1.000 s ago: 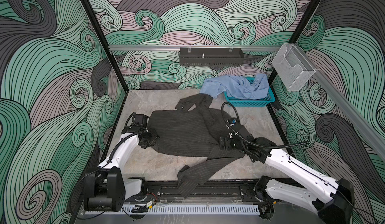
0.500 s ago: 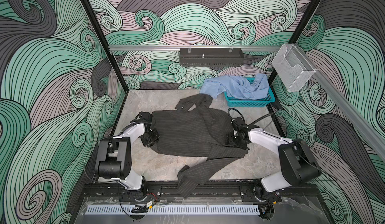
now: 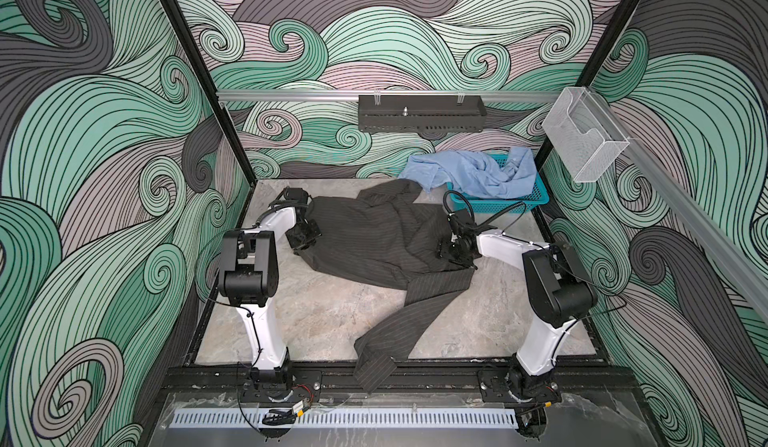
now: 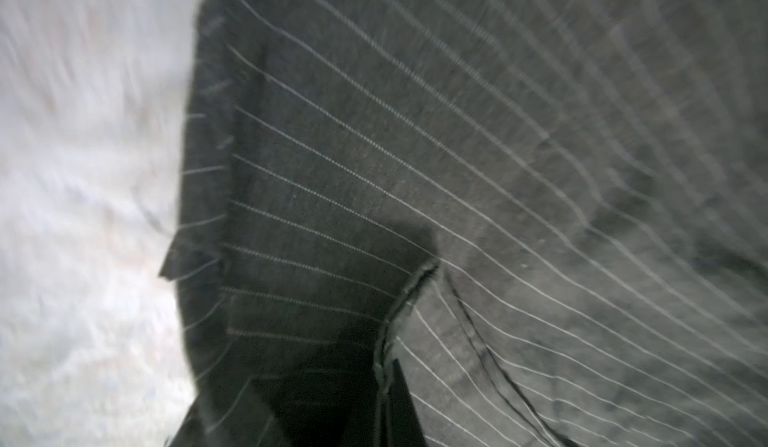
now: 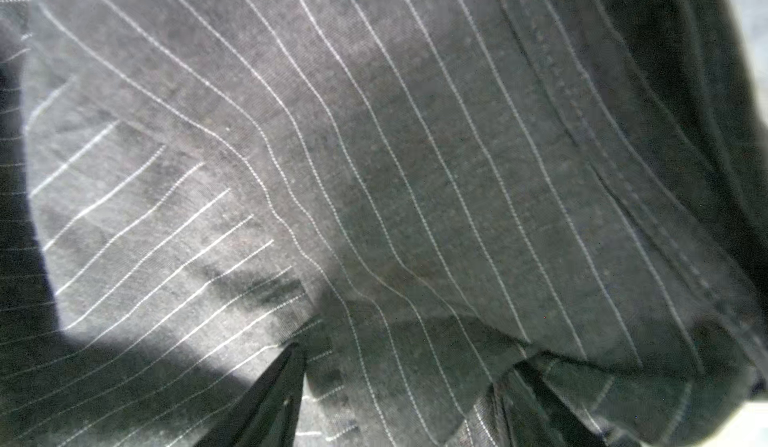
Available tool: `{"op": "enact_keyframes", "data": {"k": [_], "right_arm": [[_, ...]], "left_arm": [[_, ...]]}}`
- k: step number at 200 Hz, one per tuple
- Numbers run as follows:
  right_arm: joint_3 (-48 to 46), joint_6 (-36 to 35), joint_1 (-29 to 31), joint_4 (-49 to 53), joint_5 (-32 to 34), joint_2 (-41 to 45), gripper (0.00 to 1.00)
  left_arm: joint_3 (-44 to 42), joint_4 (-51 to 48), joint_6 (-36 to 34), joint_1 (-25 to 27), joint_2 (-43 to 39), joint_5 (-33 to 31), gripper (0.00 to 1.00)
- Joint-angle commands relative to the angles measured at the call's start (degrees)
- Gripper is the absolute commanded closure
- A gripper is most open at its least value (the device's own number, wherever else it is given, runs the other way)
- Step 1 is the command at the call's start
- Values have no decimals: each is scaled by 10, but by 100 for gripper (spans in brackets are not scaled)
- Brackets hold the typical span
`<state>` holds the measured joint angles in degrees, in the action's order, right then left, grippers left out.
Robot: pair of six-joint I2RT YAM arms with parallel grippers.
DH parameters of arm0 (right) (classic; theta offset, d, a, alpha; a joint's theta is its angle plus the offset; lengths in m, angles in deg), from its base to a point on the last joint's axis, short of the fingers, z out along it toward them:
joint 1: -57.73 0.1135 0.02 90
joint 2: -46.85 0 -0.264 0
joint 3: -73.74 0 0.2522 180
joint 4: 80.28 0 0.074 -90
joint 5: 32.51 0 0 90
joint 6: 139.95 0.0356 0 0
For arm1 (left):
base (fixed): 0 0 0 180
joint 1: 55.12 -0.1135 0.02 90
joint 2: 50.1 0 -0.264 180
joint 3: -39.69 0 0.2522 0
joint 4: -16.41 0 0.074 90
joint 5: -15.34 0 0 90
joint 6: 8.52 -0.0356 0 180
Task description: Fold and stack the long sleeve shirts
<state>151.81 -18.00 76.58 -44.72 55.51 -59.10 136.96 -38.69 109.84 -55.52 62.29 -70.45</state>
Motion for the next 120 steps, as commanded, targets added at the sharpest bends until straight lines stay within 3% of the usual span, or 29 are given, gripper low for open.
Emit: {"op": "enact_keyframes", "data": {"k": [1,39,74,93,100,120], "right_arm": [[5,-6,-8,46,11,-5,29],[-59,-18,-10,45,24,30,28],[-110,-9,-12,22,11,53,29],[-111,-7,-13,30,5,60,28],[-113,-6,-13,35,2,67,26],[-121,1,-12,51,-11,123,19]], "left_arm": [[19,-38,-28,-14,-40,10,100],[-138,15,-63,-23,-212,0,100],[-365,164,-103,-28,-427,-37,100],[-434,220,-127,-28,-511,-32,100],[-451,234,-129,-28,-533,-37,97],[-460,215,-130,-27,-572,-57,74]]}}
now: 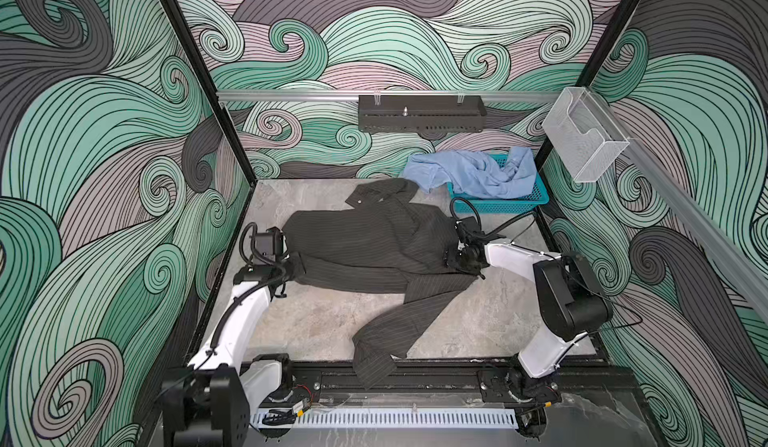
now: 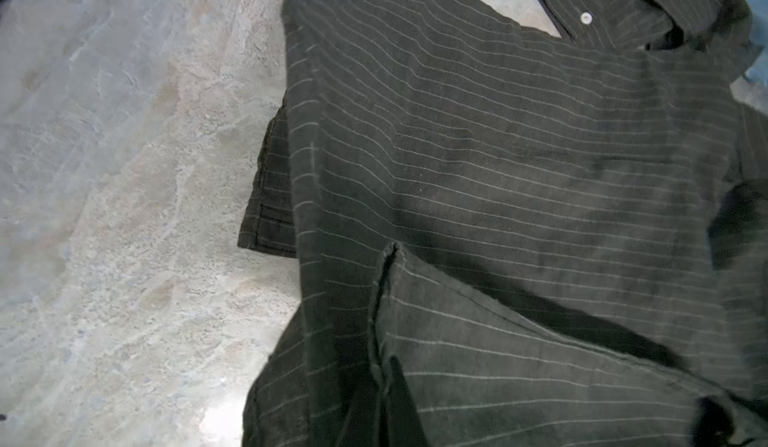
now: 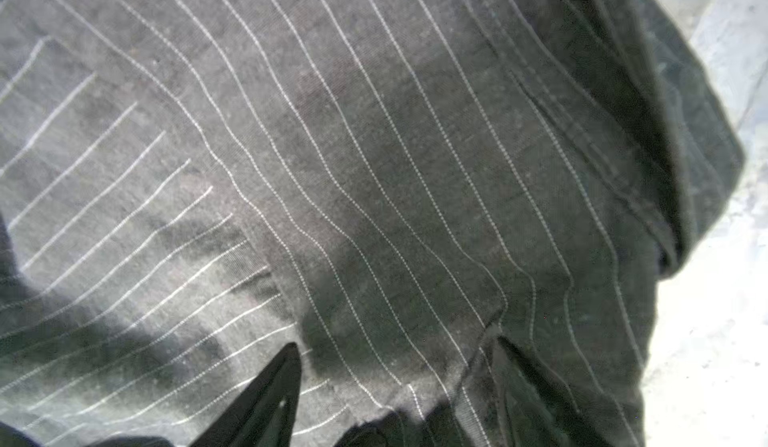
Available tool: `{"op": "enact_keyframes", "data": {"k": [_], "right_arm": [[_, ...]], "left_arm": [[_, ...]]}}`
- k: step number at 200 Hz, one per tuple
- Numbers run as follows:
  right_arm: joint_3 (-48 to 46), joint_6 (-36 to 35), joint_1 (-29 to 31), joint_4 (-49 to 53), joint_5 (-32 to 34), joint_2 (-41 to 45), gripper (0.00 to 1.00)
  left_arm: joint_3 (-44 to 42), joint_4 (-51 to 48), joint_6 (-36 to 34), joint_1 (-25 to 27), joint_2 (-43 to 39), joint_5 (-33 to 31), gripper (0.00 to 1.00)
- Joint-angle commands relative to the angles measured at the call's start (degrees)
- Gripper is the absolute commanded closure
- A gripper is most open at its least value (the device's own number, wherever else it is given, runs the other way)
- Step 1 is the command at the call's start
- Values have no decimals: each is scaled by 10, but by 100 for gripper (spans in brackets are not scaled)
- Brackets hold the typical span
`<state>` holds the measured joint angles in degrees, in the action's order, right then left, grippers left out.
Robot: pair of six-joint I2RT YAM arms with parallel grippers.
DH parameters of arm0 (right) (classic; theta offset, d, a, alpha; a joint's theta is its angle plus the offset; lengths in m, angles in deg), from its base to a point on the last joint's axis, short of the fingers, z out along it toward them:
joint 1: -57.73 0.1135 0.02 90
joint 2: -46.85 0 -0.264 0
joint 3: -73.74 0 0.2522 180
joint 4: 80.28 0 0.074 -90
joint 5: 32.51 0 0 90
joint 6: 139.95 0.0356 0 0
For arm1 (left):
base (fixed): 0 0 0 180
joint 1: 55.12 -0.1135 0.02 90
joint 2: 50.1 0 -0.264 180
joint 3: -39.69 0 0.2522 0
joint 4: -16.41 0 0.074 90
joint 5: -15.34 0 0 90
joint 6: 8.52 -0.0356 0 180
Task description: Fold and stack the long sleeve shirts
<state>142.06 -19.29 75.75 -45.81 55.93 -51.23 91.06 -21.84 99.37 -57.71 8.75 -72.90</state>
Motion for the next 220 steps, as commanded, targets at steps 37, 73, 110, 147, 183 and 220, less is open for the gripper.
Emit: {"op": "enact_keyframes", "data": {"k": [37,73,110,147,183,220], "right_arm": [[-21,15,-3,139,-8,185,0],[1,-15,85,203,17,242,9],[37,-27,246,195,4,151,8],[84,-17,332,179,-3,29,9],[74,-6,388,167,-41,-29,30],[4,10,461,157,-83,-6,63]], "left_arm": [[30,-35,-18,-6,-45,6,61],[57,-92,32,-6,-34,39,61],[98,-150,89,-6,-35,21,61],[127,-178,97,-6,-72,6,60],[141,-193,84,-7,-103,-15,59],[145,-195,84,-7,-100,-19,59]]}}
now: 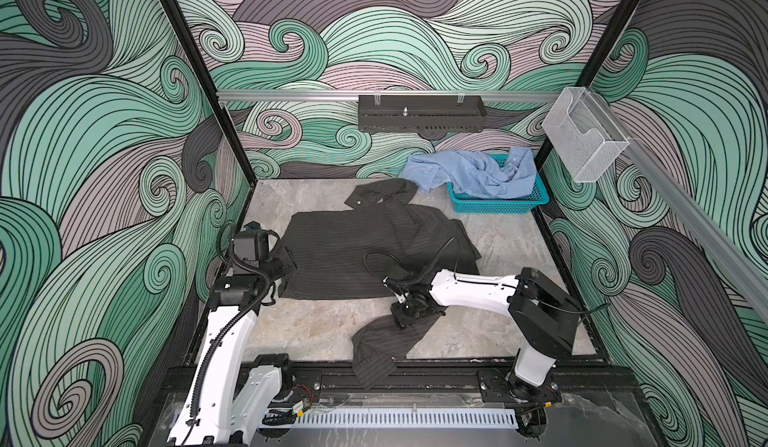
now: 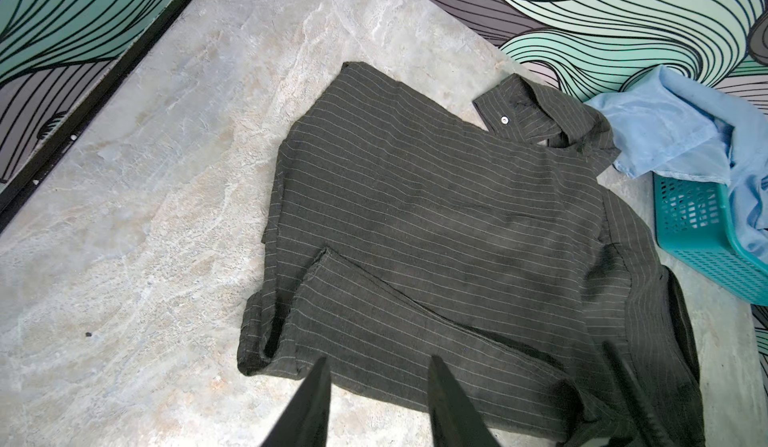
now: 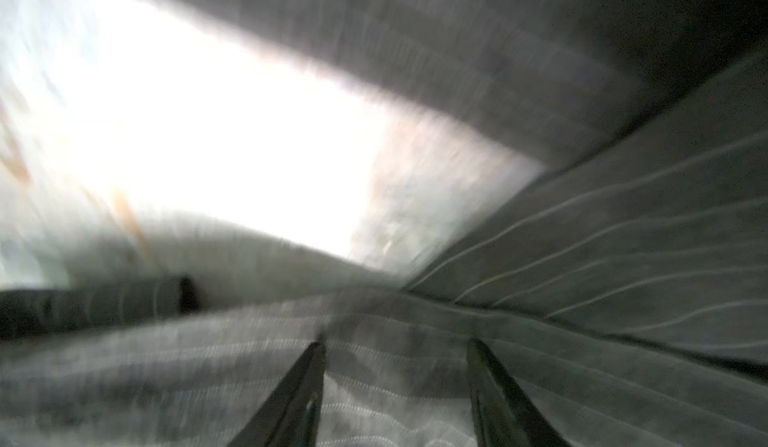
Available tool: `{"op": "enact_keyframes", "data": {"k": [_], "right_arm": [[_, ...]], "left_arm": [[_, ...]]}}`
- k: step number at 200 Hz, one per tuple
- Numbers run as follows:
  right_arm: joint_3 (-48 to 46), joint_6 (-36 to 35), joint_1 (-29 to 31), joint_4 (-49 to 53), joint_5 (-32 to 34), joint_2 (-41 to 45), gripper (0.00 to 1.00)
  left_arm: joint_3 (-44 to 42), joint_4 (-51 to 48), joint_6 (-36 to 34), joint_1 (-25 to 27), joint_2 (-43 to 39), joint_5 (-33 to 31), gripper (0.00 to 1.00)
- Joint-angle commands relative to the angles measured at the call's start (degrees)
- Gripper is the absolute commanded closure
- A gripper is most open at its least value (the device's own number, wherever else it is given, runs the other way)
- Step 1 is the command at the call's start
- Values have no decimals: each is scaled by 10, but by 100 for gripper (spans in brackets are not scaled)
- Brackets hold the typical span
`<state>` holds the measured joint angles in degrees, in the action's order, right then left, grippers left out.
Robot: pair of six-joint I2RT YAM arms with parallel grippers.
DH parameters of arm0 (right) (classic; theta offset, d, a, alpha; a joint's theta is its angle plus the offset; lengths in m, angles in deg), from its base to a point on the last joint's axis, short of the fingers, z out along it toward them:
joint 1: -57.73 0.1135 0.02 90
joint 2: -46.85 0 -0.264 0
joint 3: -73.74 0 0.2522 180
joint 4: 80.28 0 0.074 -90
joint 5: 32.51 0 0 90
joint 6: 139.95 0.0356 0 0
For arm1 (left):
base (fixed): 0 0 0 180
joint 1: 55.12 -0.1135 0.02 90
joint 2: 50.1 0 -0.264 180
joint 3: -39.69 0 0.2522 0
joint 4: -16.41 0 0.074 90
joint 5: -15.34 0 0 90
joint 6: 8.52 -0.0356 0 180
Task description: Fold and stack the long sleeve shirts
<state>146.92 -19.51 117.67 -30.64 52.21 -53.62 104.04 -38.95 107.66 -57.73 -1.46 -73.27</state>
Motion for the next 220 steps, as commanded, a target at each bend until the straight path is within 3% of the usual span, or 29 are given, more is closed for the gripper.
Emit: {"op": "enact_keyframes", "data": {"k": [1,36,106,182,207,220], "right_arm": [[-48,13,44,5,-47,19,64],[-111,10,114,6,-68,76,100],[-158,-47,154,46,-36,202,100],[-196,-37,199,60,-41,218,100],[-174,-36,189,68,17,252,55],[-159,-37,167,70,53,276,48]], "left_arm": [[15,-23,1,-7,2,-14,59],[8,-7,4,-7,13,-9,59],[-14,16,19,-8,63,25,59],[-9,-34,40,-12,92,12,57],[-12,-11,53,-12,119,29,57],[-16,16,54,-12,140,59,57]]}}
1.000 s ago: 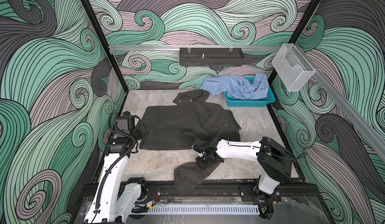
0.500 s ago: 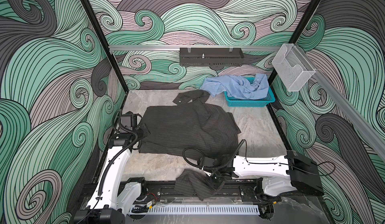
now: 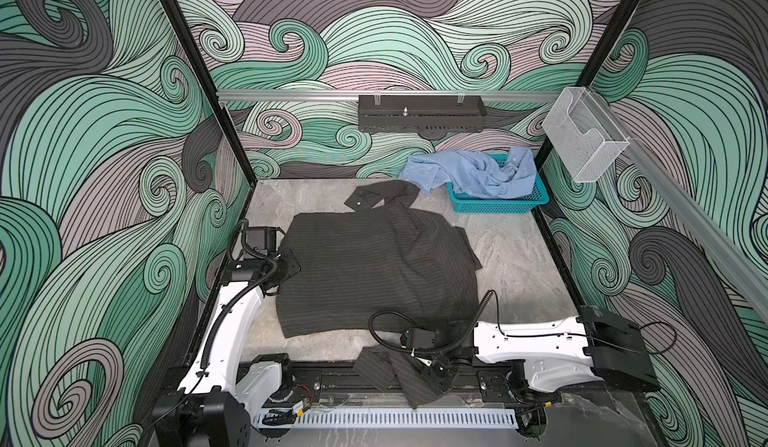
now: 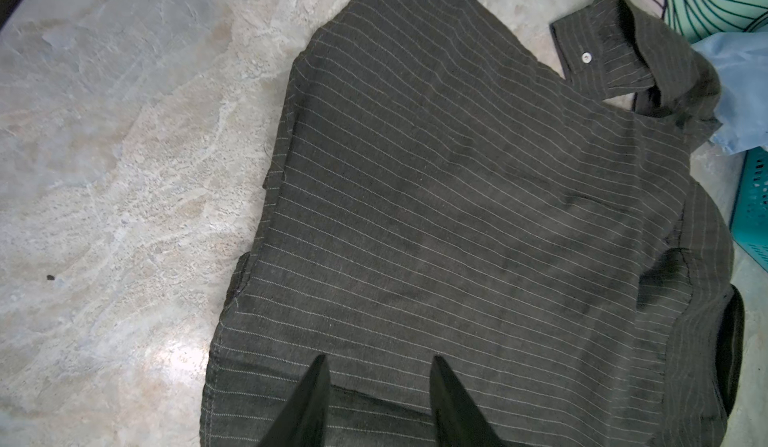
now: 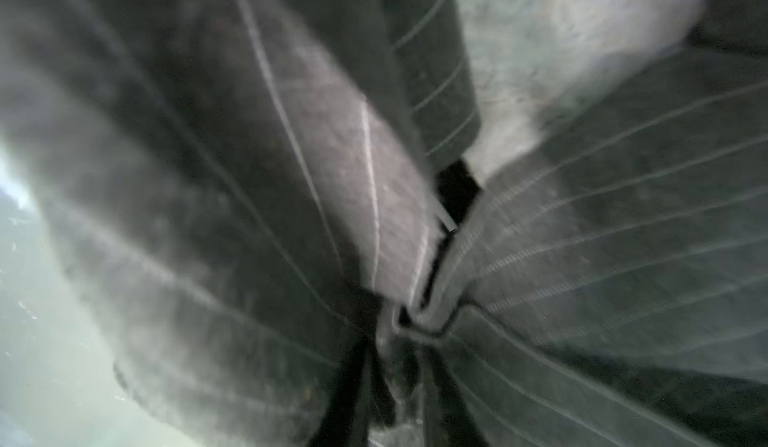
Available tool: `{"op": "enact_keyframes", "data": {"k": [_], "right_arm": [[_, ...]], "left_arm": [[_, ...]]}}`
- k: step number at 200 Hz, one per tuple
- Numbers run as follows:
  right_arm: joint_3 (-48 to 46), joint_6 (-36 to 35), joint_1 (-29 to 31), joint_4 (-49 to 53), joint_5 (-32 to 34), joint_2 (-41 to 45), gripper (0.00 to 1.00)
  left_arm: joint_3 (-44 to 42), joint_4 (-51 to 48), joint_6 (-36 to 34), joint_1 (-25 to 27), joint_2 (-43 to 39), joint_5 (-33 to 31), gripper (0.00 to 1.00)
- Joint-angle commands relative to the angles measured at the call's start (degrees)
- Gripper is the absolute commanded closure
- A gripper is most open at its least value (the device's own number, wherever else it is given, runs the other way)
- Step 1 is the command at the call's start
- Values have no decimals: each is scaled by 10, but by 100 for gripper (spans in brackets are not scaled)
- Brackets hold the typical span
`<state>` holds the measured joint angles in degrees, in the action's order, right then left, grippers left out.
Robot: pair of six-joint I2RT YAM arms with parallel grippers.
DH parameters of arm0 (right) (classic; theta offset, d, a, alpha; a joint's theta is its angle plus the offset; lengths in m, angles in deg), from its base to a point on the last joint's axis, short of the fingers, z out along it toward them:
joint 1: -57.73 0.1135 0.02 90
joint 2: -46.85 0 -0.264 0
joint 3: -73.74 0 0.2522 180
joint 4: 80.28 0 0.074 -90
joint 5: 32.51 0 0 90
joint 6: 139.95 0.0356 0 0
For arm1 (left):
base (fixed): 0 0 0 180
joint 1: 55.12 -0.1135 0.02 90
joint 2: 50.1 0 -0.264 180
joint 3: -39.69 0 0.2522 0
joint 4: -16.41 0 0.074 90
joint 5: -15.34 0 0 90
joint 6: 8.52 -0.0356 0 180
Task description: Fold and stack the long sleeve shirts
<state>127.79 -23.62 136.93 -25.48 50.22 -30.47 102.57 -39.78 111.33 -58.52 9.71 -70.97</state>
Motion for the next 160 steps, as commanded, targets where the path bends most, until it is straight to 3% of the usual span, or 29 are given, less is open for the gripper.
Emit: {"op": "enact_keyframes", "data": {"k": [1,32,59,103,148,160], "right_arm": [[34,4,-28,18,75,45,48],[74,-14,-136,12,130,70,40],[89,-26,-243,-46,148,57,41],[101,7,-402,-149,138,-65,43],[84,59,-522,-220,132,-157,43],[65,81,-551,-228,125,-161,42]], "left_arm": [[-2,26,19,-5,31,38,57],[12,50,38,-3,113,77,60],[17,69,48,3,199,74,64],[3,133,79,8,316,55,65],[61,94,70,-3,421,-11,62],[64,95,70,-17,436,-9,69]]}}
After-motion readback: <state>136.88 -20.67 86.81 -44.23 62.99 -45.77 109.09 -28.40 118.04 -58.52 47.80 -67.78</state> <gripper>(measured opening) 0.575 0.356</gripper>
